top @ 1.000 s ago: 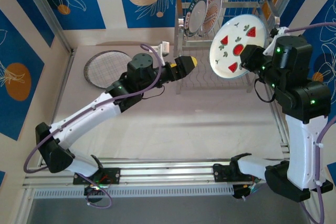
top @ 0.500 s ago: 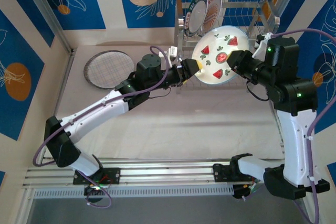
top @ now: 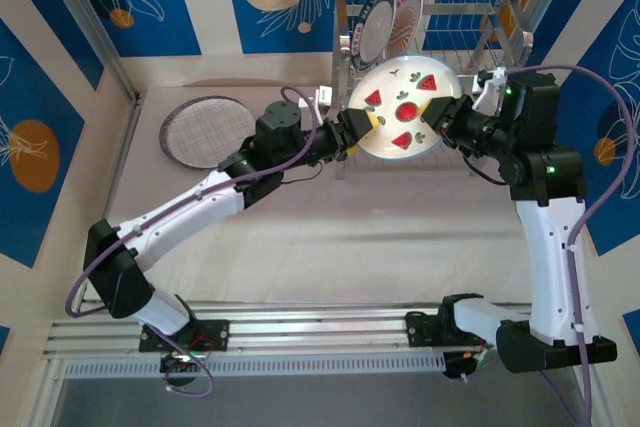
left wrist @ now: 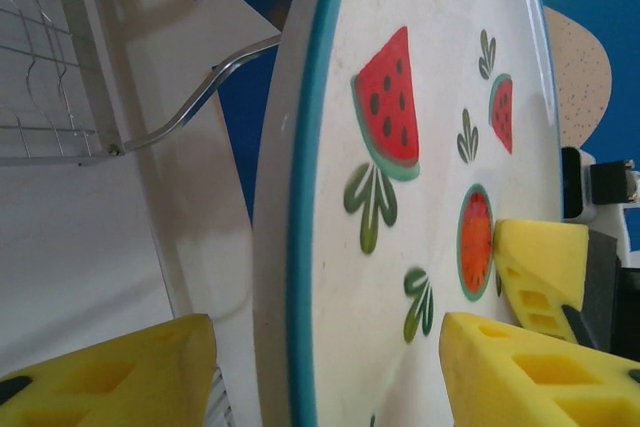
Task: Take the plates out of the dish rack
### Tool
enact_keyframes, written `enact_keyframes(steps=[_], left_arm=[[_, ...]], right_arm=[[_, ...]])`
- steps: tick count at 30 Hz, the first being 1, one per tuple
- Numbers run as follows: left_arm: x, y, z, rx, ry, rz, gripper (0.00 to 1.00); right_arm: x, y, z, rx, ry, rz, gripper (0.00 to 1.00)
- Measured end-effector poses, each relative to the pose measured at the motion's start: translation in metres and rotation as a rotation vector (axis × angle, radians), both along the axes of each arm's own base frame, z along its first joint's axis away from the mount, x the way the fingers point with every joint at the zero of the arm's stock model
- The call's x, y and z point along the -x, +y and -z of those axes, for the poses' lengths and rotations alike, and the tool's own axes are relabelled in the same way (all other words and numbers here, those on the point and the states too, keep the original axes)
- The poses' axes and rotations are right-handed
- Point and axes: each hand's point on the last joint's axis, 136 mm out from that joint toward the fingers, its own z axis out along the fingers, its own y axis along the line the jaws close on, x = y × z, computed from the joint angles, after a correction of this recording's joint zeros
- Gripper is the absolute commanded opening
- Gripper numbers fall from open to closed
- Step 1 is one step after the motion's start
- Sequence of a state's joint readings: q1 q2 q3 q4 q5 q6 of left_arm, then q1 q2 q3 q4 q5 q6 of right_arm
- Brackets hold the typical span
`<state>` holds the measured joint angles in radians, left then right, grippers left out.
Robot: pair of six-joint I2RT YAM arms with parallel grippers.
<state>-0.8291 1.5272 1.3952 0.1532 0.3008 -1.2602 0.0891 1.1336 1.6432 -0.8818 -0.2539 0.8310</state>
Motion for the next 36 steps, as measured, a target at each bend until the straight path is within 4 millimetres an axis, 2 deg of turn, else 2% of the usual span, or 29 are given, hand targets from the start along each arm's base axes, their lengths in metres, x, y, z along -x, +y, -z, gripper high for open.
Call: enact_keyframes(steps=[4,9,15,18,22,26,30,36], left_arm=[[0.001,-0.001,-0.003,0.021,0.005,0.005,0.55],[0.0,-0.001,-0.009,0.042,0.0,0.004,0.44],[-0.003,0.001,0.001,0.037,0.03,-0.004,0.24],[-0.003,0.004,-0.001,0.067,0.067,-0.003,0.13],[0.0,0.011,-0.016,0.125,0.074,0.009,0.08],[0.002,0.018,-0.013,0.136,0.058,0.004,0.08],[-0.001,0.025,-0.001,0.116,0.067,-0.013,0.07],[-0.006,0.04,0.008,0.108,0.077,-0.045,0.06]], right_arm=[[0.001,0.005,0.005,-0.028,0.021,-0.027,0.0],[-0.002,0.009,0.008,-0.047,0.023,-0.047,0.0],[-0.004,0.01,0.018,-0.079,0.047,-0.053,0.0],[-0.004,0.011,0.021,-0.099,0.061,-0.063,0.01],[-0.004,0.016,0.01,-0.105,0.006,-0.1,0.19],[0.001,0.02,0.012,-0.077,0.012,-0.119,0.34],[0.003,0.022,0.019,-0.024,0.023,-0.115,0.44],[0.005,0.031,0.024,0.02,0.019,-0.14,0.53]])
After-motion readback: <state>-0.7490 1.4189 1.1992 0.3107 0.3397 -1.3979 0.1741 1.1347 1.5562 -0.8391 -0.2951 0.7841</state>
